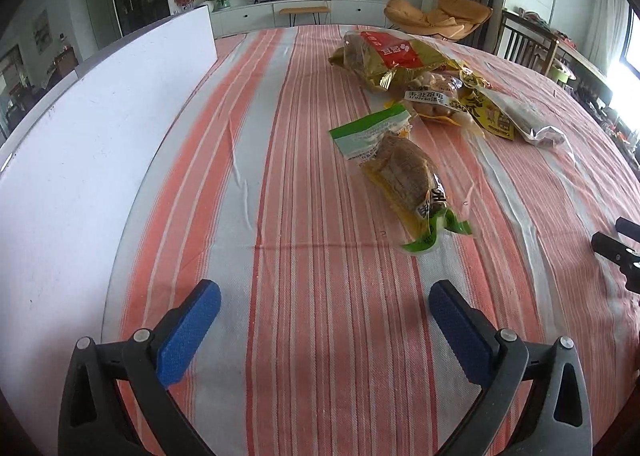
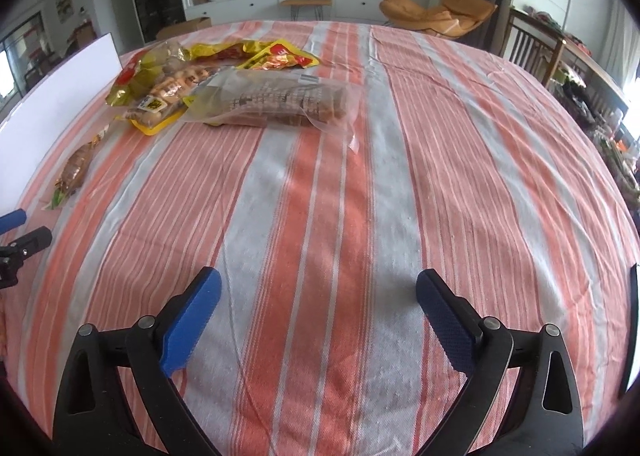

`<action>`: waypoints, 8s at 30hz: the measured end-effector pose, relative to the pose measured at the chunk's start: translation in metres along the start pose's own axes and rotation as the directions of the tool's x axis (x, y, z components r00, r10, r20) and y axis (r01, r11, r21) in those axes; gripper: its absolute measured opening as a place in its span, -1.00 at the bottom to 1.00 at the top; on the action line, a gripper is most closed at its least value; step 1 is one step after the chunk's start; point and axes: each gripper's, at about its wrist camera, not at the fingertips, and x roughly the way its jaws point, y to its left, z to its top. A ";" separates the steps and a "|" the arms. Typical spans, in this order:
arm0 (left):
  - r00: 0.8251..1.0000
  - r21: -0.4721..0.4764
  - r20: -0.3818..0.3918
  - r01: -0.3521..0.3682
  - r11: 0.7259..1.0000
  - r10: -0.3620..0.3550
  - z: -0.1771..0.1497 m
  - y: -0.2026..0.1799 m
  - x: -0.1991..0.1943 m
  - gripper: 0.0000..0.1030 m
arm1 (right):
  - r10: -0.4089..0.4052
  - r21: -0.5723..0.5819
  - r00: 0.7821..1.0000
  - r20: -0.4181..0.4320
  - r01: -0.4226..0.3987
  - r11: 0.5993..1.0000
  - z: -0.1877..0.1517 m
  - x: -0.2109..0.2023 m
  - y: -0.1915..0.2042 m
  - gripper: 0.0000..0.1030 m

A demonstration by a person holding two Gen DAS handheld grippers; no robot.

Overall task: Organize snacks
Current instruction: 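Return both tools over the remaining snacks on the table, then grasp the clear bag of brown jelly bars with the right tool, then carry jelly bag to the box and release while left tool drops green-labelled bread bag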

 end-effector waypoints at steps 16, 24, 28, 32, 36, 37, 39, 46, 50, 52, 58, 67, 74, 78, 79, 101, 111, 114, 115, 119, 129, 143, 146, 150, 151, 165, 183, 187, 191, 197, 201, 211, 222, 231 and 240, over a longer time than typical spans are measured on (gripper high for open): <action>1.000 0.000 0.000 0.000 1.000 0.000 0.001 0.000 0.001 1.00 | 0.001 0.003 1.000 -0.002 -0.001 1.000 0.000 0.000 -0.001 0.94; 1.000 0.000 0.000 0.000 1.000 0.000 0.001 0.000 0.002 1.00 | 0.001 0.003 1.000 -0.002 -0.001 1.000 0.000 -0.001 -0.001 0.94; 1.000 0.000 0.001 0.000 1.000 0.000 0.001 0.000 0.002 1.00 | 0.001 0.003 1.000 -0.003 -0.001 1.000 0.000 -0.001 -0.002 0.94; 1.000 0.000 0.001 0.000 1.000 0.000 0.001 -0.001 0.002 1.00 | 0.001 0.003 1.000 -0.003 -0.001 1.000 0.000 -0.001 -0.002 0.94; 1.000 0.000 0.001 -0.001 1.000 0.001 0.001 0.000 0.002 1.00 | 0.002 0.002 1.000 -0.003 -0.002 1.000 0.000 -0.001 -0.002 0.94; 1.000 0.000 0.001 -0.001 1.000 0.001 0.001 0.000 0.002 1.00 | 0.002 0.002 1.000 -0.003 -0.002 1.000 0.000 -0.001 -0.002 0.94; 1.000 0.000 0.001 0.000 1.000 0.000 0.001 0.000 0.002 1.00 | 0.002 0.002 1.000 -0.003 -0.002 1.000 0.000 -0.001 -0.002 0.94; 1.000 0.000 0.001 0.000 1.000 0.000 0.001 0.000 0.002 1.00 | 0.002 0.003 1.000 -0.003 -0.002 1.000 0.000 -0.001 -0.002 0.94; 1.000 0.000 0.001 0.000 1.000 0.000 0.001 0.000 0.002 1.00 | 0.002 0.002 1.000 -0.003 -0.002 1.000 0.000 -0.002 -0.002 0.94; 1.000 0.000 0.002 0.000 1.000 0.000 0.001 0.000 0.002 1.00 | 0.003 0.002 1.000 -0.003 -0.003 1.000 0.000 -0.002 -0.002 0.94; 0.997 0.017 0.015 0.078 0.997 -0.078 -0.002 0.002 -0.006 1.00 | 0.001 0.005 1.000 -0.003 -0.001 1.000 0.000 -0.002 -0.003 0.94; 0.954 -0.136 0.034 0.299 0.945 -0.297 0.025 0.021 -0.009 0.99 | -0.028 0.038 1.000 -0.002 0.028 0.999 -0.001 -0.004 -0.007 0.94; 0.987 -0.025 -0.088 0.130 0.991 -0.131 0.081 -0.029 0.035 0.81 | -0.035 0.044 0.999 -0.002 0.035 0.998 -0.002 -0.005 -0.007 0.94; 0.996 0.023 -0.074 0.047 0.999 -0.046 0.080 -0.036 0.041 0.23 | -0.035 0.045 0.999 -0.002 0.035 0.998 -0.001 -0.005 -0.007 0.94; 0.997 0.032 -0.069 0.031 0.999 -0.029 0.079 -0.036 0.040 0.22 | -0.035 0.045 0.999 -0.002 0.035 0.998 -0.001 -0.005 -0.007 0.94; 1.000 0.000 0.002 -0.003 1.000 0.003 0.057 0.023 0.038 0.96 | -0.034 0.045 0.999 -0.002 0.034 0.998 -0.001 -0.006 -0.007 0.94; 1.000 -0.008 -0.003 -0.004 1.000 0.004 0.058 0.026 0.040 1.00 | -0.033 0.045 0.999 -0.003 0.033 0.998 -0.001 -0.006 -0.007 0.94; 1.000 -0.008 -0.003 -0.004 1.000 0.004 0.058 0.026 0.040 1.00 | -0.032 0.045 0.999 -0.003 0.033 0.998 -0.001 -0.006 -0.007 0.94; 1.000 -0.008 -0.003 -0.005 1.000 0.004 0.058 0.026 0.040 1.00 | -0.033 0.045 0.999 -0.003 0.033 0.998 -0.001 -0.006 -0.007 0.94; 1.000 -0.008 -0.003 -0.004 1.000 0.004 0.058 0.026 0.040 1.00 | -0.032 0.045 0.999 -0.003 0.033 0.998 -0.001 -0.006 -0.007 0.95; 1.000 -0.008 -0.003 -0.004 1.000 0.004 0.058 0.026 0.040 1.00 | -0.033 0.052 0.999 -0.011 0.033 0.998 -0.001 -0.004 -0.008 0.99; 1.000 -0.010 -0.003 -0.003 1.000 0.003 0.059 0.026 0.041 1.00 | 0.273 0.398 0.960 0.059 -0.273 0.876 0.119 0.034 -0.067 0.97; 1.000 -0.010 -0.003 -0.003 1.000 0.003 0.059 0.026 0.041 1.00 | 0.336 0.456 0.942 -0.011 -0.294 0.840 0.123 0.066 -0.067 0.96; 1.000 -0.009 -0.003 -0.003 1.000 0.003 0.058 0.026 0.040 1.00 | 0.560 0.382 0.825 -0.076 -0.494 0.781 0.108 0.060 -0.029 0.96; 1.000 -0.009 -0.003 -0.003 1.000 0.003 0.059 0.026 0.041 1.00 | 0.657 0.362 0.746 -0.106 -0.587 0.724 0.101 0.053 -0.018 0.94; 1.000 -0.012 -0.003 -0.001 1.000 0.001 0.059 0.026 0.040 1.00 | 0.085 -0.404 0.969 -0.230 -0.175 0.898 0.131 0.075 0.066 0.95; 1.000 -0.011 -0.003 -0.004 1.000 0.004 0.059 0.027 0.041 1.00 | 0.119 -0.003 0.992 -0.046 -0.119 0.993 -0.015 -0.039 0.038 0.38; 1.000 -0.011 -0.003 -0.003 1.000 0.003 0.059 0.027 0.041 1.00 | 0.080 -0.058 0.996 -0.028 -0.082 0.995 -0.007 -0.022 0.053 0.92; 1.000 -0.011 -0.003 -0.003 1.000 0.003 0.059 0.027 0.041 1.00 | 0.068 -0.068 0.997 -0.025 -0.070 0.995 -0.001 -0.015 0.057 0.99; 1.000 -0.011 -0.003 -0.003 1.000 0.003 0.059 0.027 0.040 1.00 | 0.064 -0.066 0.998 -0.021 -0.065 0.996 0.001 -0.012 0.060 0.99; 1.000 -0.011 -0.003 -0.003 1.000 0.003 0.059 0.027 0.041 1.00 | 0.064 -0.066 0.998 -0.021 -0.065 0.996 -0.001 -0.014 0.059 0.99; 1.000 -0.011 -0.004 -0.003 1.000 0.003 0.059 0.027 0.041 1.00 | 0.062 -0.066 0.998 -0.021 -0.063 0.996 -0.001 -0.014 0.060 0.99; 1.000 -0.011 -0.004 -0.003 1.000 0.003 0.059 0.027 0.041 1.00 | 0.061 -0.067 0.998 -0.021 -0.062 0.996 -0.001 -0.014 0.060 0.99; 1.000 -0.011 -0.004 -0.003 1.000 0.003 0.059 0.027 0.041 1.00 | 0.060 -0.067 0.998 -0.021 -0.062 0.996 -0.001 -0.014 0.060 0.99; 0.997 0.033 -0.070 0.030 0.999 -0.027 0.062 0.026 0.027 -0.03 | 0.124 -0.065 0.983 -0.137 -0.133 0.989 0.004 -0.019 0.057 0.62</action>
